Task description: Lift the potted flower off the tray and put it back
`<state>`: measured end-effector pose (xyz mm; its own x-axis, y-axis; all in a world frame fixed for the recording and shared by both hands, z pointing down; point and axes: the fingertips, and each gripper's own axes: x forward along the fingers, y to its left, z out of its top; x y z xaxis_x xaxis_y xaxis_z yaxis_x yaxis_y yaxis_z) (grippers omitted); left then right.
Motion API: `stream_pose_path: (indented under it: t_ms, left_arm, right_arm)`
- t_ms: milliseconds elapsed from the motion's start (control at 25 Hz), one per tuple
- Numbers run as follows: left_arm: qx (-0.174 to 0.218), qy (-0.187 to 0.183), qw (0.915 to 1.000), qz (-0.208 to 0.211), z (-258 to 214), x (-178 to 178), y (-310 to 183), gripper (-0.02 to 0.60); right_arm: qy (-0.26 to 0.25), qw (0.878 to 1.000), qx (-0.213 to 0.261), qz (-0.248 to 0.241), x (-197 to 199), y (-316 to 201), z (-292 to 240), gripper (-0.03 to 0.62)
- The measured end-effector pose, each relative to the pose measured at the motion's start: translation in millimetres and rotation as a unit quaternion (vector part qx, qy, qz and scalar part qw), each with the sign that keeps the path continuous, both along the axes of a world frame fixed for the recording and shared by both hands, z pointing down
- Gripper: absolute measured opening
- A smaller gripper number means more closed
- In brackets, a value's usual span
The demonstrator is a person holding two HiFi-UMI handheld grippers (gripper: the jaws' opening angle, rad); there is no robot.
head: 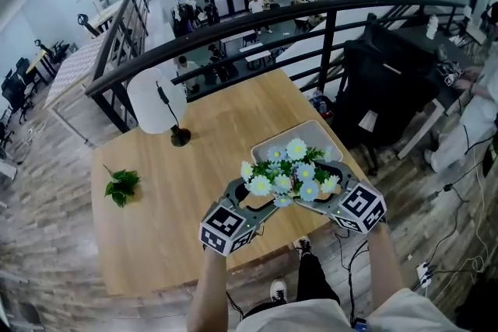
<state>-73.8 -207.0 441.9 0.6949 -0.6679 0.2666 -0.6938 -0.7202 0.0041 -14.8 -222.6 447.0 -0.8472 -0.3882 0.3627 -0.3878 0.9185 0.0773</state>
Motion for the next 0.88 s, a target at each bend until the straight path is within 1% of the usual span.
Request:
stream_pose_path:
  t_ms: [120, 400, 520, 880]
  left_arm:
    - [0.006, -0.002, 1.0, 0.005, -8.1, 4.9, 20.4, 0.33]
    - [-0.004, 0.007, 0.9999, 0.007, -10.8, 12.7, 63.6, 0.33]
    - [-0.003, 0.012, 0.9999, 0.009, -14.5, 17.8, 79.4, 0.33]
    - [0.029, 0.023, 0.9987, 0.034, -43.3, 28.8, 125.4, 0.327]
  right_arm:
    - [-0.005, 1.0, 0.001, 0.004, 5.2, 20.7, -7.6, 0.42]
    - [0.01, 1.0, 0.012, 0.014, 12.6, 64.6, -14.1, 0.418]
    - [0.006, 1.0, 0.009, 0.02, 17.9, 80.8, -17.9, 0.419]
    - [-0.023, 0.998, -0.001, 0.06, 30.0, 129.5, -41.6, 0.42]
